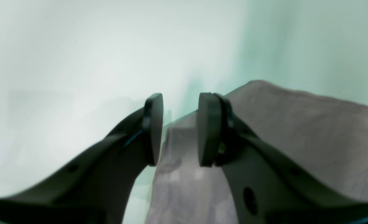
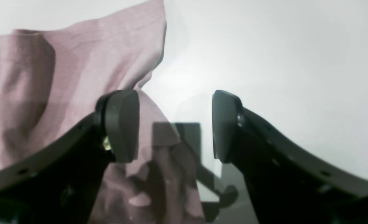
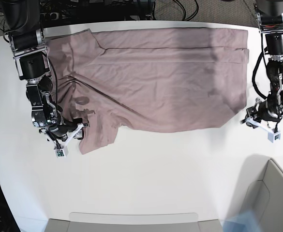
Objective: Fold the T-shirt properly
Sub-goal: 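Grasp the hem corners with both grippers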
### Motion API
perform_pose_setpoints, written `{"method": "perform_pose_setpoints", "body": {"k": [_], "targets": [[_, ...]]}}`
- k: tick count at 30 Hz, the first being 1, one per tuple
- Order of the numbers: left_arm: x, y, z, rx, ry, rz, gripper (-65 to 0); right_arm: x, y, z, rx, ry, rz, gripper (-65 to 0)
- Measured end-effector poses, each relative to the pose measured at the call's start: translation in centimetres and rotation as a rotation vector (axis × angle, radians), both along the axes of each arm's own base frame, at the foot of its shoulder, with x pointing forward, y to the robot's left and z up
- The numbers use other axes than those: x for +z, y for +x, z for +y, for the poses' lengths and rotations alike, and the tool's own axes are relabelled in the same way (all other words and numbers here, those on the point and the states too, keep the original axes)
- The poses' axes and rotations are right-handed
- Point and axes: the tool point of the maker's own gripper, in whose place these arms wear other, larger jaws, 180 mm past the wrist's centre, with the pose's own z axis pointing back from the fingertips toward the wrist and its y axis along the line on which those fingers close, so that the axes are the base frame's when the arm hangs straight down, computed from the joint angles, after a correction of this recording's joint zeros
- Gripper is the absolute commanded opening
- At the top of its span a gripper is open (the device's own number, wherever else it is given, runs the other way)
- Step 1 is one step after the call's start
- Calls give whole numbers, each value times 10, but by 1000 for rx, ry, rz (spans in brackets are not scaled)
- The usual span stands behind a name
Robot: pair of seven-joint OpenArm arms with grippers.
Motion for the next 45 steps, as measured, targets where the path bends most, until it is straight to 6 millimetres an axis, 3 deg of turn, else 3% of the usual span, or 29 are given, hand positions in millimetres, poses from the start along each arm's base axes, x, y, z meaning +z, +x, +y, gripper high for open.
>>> {"method": "perform_pose_setpoints", "body": {"k": [4,10,18,22,33,39,45], "targets": [[-1,1,-2,8,-53,-5,-449,-1,-2,-5,-3,-7,1,-278],[-29,-10,-5,20,-138,51,-449,-2,-5,-12,-5,-21,-7,-278],[-34,-10,2,35,-140,63,-449,-2,-7,-19,-10,-29,-3,-278],[-54,-20,2,48,-141,116,-449,-3,-9,-19,-10,-30,-7,-278],[-57,-16,-14,29,-169,103,-449,-5,-10,-20,-9,-33,-5,-278],[-48,-9,-43,-32,-212,77,-453,-5,-10,-20,-9,-33,-4,-278],[-52,-11,-41,-19,-215,82,-518,-5,-10,-20,-9,-33,-6,-283]]}}
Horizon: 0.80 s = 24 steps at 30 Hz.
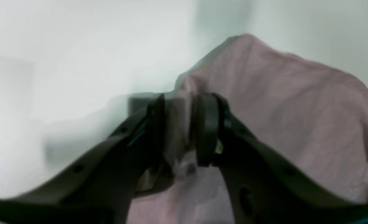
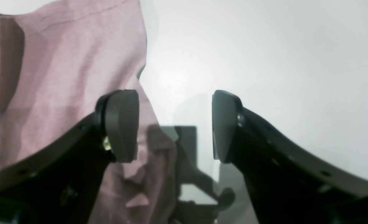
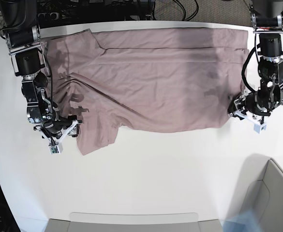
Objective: Fold the T-shirt properly
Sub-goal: 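Grasp the hem corners with both grippers, then lift the hem and fold it toward the collar with both grippers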
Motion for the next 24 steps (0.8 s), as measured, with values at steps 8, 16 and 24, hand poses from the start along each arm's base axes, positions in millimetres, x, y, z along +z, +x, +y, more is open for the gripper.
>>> {"method": "perform_pose_setpoints", "body": {"k": [8,16,24], "targets": [[-2,2,9,37,9,-19,-650,5,1,8,10,6,2,-580],[0,6,11,47,19,-42,-650,14,9,11,19,14,-56,-650],[20,20,38,158,9,-135,-650,61,49,10,19,13,-164,-650]]}}
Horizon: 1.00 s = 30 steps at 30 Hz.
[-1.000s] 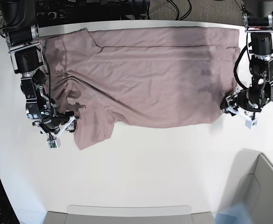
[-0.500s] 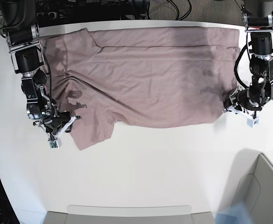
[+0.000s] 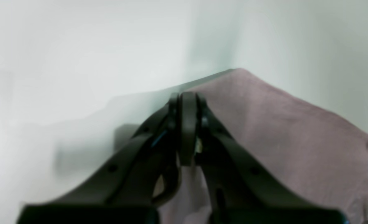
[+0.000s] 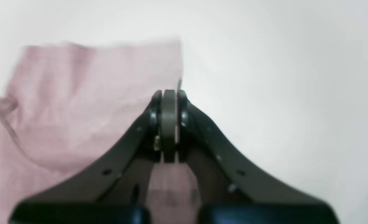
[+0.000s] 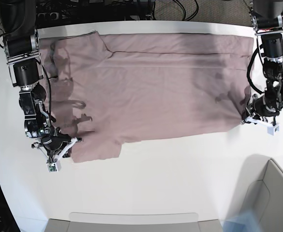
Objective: Fold the T-shirt properly
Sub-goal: 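Lift the hem and fold it toward the collar with both grippers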
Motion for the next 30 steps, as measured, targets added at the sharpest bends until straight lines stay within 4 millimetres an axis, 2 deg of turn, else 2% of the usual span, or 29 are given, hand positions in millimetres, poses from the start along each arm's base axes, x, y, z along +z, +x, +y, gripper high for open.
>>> {"method": "perform_pose_setpoints", "body": {"k": [3,7,12,16,20,23,26,30], "targets": [[4,5,1,0,4,-9,-650,6,5,3,4,4,-14,-650],[13,12,-2,-11,8,-37,-650,8,2,6,16,-1,-12,-650],[21,8,-10,-45,28,-63,-650,19,2,15,43,5,-53,-650],[29,4,-17,-88,24,-51,-650,14,-14,19,74,-4,-52,-650],[35,-4,-6,-56,21,-66,-650,3,-35,15,88,-39,30,-650],[29,-18,-5,-60,31,-35,-650,7,-42,24,111,-33,22,-650],[30,-21,-7,-70,35,-41,-650,12,-51,29,102,13,0,-650],[25,-27,-8,-70,34,-31,-650,14,-62,13,53,21,-6,-650]]}}
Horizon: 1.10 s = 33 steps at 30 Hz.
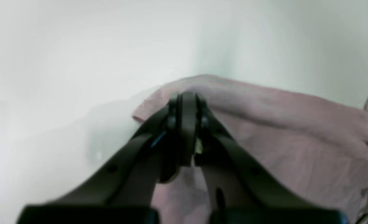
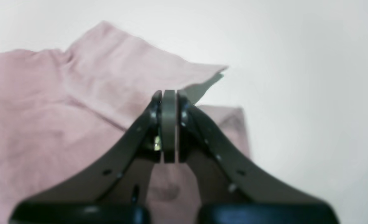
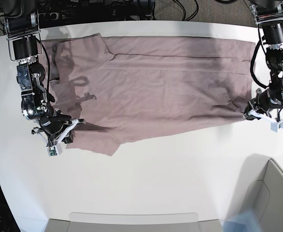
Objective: Fold the T-shirt properly
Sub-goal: 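Lift the hem and fold it toward the collar with both grippers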
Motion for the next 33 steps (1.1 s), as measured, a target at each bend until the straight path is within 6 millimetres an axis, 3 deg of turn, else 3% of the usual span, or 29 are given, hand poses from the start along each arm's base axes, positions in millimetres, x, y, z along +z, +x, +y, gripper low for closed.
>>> {"method": "perform_pose_setpoints", "body": {"k": [4,11,17,22,28,33], "targets": [[-7,-9,-1,-3,1,23,-650,10,-9,0,0,2,16,-650],[22,-4,-18,-73,41,-63,-650,32,-21,-14,-37,-1,-14,-650],[5,-24,-18,-85,39,14,-650,33,-40,-16,-42,2,-7,-650],[3,-45,3,-22,44,29,-650,24,-58,-25,-68,2,15,-650],[13,-57,-5,-66,79,13,-650,23,-78,-30,-84,4,19,-650],[6,-67,-5,-69,82,38,-650,25,-95,-18,-55,9,18,-650]]}}
